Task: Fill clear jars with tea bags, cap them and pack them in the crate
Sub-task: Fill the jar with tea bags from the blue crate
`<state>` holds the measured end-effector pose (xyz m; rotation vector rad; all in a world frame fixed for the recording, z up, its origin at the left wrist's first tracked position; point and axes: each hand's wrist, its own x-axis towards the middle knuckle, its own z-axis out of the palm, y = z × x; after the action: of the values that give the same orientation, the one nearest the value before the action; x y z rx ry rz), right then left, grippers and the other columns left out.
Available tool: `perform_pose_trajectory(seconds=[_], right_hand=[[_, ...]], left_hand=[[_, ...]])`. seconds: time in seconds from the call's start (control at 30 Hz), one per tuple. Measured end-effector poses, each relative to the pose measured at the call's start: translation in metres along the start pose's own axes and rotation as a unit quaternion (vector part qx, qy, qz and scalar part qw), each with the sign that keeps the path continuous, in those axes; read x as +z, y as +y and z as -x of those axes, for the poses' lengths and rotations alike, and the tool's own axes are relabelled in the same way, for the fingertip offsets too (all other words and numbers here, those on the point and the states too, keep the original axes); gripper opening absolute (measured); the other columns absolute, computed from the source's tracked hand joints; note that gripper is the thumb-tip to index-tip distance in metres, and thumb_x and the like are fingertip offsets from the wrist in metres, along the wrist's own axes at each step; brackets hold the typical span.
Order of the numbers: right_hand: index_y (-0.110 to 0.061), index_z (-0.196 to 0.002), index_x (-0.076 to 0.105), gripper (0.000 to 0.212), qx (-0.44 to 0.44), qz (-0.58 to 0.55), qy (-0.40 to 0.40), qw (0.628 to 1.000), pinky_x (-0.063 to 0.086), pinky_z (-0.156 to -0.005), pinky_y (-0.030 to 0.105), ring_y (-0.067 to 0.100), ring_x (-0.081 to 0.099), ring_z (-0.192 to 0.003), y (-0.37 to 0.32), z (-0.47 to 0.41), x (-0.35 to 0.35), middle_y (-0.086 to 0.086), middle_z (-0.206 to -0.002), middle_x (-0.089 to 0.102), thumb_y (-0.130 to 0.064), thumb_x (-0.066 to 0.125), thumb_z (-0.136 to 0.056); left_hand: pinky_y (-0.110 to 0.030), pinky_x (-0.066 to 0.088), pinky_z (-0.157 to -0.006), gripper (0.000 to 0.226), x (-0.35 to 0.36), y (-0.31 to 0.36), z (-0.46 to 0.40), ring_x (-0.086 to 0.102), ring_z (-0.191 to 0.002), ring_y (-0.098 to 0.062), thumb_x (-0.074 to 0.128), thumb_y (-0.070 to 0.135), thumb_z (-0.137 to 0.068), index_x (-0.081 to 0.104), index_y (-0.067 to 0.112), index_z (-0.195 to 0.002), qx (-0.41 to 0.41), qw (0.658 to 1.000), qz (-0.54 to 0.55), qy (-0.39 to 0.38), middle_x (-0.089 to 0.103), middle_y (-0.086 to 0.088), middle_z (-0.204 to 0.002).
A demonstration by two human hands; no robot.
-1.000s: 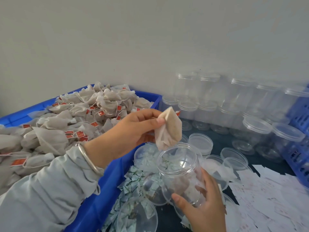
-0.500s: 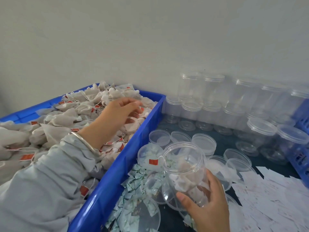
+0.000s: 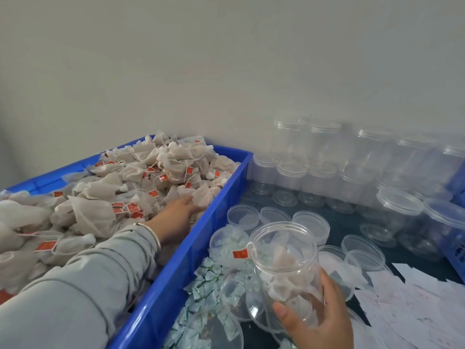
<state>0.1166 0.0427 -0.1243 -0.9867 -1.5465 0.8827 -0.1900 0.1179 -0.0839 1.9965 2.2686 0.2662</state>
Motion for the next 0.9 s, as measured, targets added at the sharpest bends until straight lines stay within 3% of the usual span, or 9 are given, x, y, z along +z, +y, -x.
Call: perform_pose_trajectory(seconds=[0.13,0.2,0.27,0.4,0.53,0.6,0.67,0.83,0.9], right_hand=[[-0.015,-0.116,0.062,0.060,0.026,-0.156,0.012,0.987,0.053,-0.083,0.029,0.012,0.068,-0.089,-0.003,-0.017,-0.008,-0.003,-0.091,0.073,-0.010,0.066,-0.056],[-0.009,-0.121,0.057,0.064,0.049,-0.163,0.023,0.985,0.053,-0.078,0.020,0.016,0.065,-0.090,-0.004,-0.015,-0.011,-0.006,-0.095,0.070,-0.024,0.071,-0.060],[-0.030,-0.119,0.055,0.080,0.074,-0.121,0.036,0.989,0.050,-0.065,0.010,0.007,0.062,-0.095,-0.007,-0.008,-0.008,-0.015,-0.106,0.066,-0.037,0.083,-0.045],[-0.030,-0.118,0.057,0.094,0.084,-0.104,0.021,0.991,0.046,-0.061,0.004,0.006,0.062,-0.099,-0.011,-0.001,-0.003,-0.007,-0.109,0.067,-0.042,0.080,-0.028],[-0.036,-0.125,0.050,0.103,0.107,-0.046,0.049,0.992,0.045,-0.075,0.016,0.014,0.056,-0.112,-0.006,0.000,-0.002,-0.010,-0.124,0.058,-0.041,0.087,-0.029],[-0.037,-0.126,0.047,0.103,0.114,-0.038,0.070,0.990,0.043,-0.082,0.024,0.011,0.053,-0.111,-0.001,0.000,-0.002,-0.019,-0.122,0.053,-0.040,0.095,-0.034],[-0.040,-0.123,0.045,0.107,0.106,-0.039,0.074,0.991,0.040,-0.077,0.018,-0.002,0.051,-0.102,0.000,-0.001,-0.003,-0.033,-0.114,0.046,-0.054,0.090,-0.026],[-0.045,-0.120,0.046,0.097,0.106,-0.045,0.064,0.991,0.047,-0.089,0.035,0.016,0.053,-0.114,0.002,0.001,-0.002,-0.013,-0.126,0.054,-0.047,0.090,-0.034],[-0.050,-0.115,0.046,0.093,0.102,-0.048,0.051,0.992,0.047,-0.088,0.033,0.016,0.054,-0.115,0.001,0.001,-0.002,-0.012,-0.128,0.053,-0.042,0.088,-0.033]], left_hand=[[-0.048,0.015,-0.117,0.053,0.010,0.010,-0.013,0.003,-0.146,-0.030,0.044,0.039,-0.097,0.027,0.038,-0.148,0.009,0.993,-0.101,-0.053,-0.002,-0.003,-0.160],[-0.047,0.011,-0.117,0.056,0.012,0.014,-0.017,-0.003,-0.146,-0.030,0.042,0.042,-0.098,0.022,0.034,-0.150,0.006,0.991,-0.117,-0.059,-0.008,-0.002,-0.160],[-0.047,0.008,-0.116,0.057,0.012,0.014,-0.019,-0.007,-0.145,-0.031,0.040,0.044,-0.098,0.020,0.033,-0.150,-0.007,0.992,-0.108,-0.069,-0.010,-0.001,-0.160],[-0.050,0.012,-0.117,0.056,0.011,0.013,-0.021,0.000,-0.145,-0.030,0.039,0.046,-0.097,0.024,0.031,-0.149,0.004,0.989,-0.122,-0.081,0.000,0.001,-0.159],[-0.041,0.032,-0.108,0.039,0.006,0.012,-0.016,0.035,-0.132,-0.024,0.042,0.032,-0.098,0.053,0.019,-0.132,0.026,0.991,-0.127,-0.040,0.039,-0.003,-0.142],[-0.034,0.043,-0.092,0.027,0.001,0.010,-0.016,0.053,-0.110,-0.023,0.044,0.023,-0.096,0.065,0.010,-0.108,0.029,0.996,-0.089,-0.012,0.053,-0.006,-0.120],[-0.027,0.043,-0.075,0.020,-0.008,0.012,-0.014,0.058,-0.091,-0.021,0.046,0.017,-0.094,0.063,0.009,-0.087,0.005,0.999,-0.033,0.014,0.056,-0.005,-0.101],[-0.010,0.036,-0.045,0.026,-0.037,0.015,-0.006,0.053,-0.054,-0.001,0.050,0.009,-0.092,0.068,0.017,-0.108,-0.094,0.974,0.183,0.092,0.067,0.005,-0.091],[-0.013,0.044,-0.050,0.021,-0.050,0.018,-0.001,0.059,-0.057,-0.003,0.054,0.005,-0.090,0.069,0.017,-0.100,-0.119,0.927,0.342,0.099,0.069,0.001,-0.089]])
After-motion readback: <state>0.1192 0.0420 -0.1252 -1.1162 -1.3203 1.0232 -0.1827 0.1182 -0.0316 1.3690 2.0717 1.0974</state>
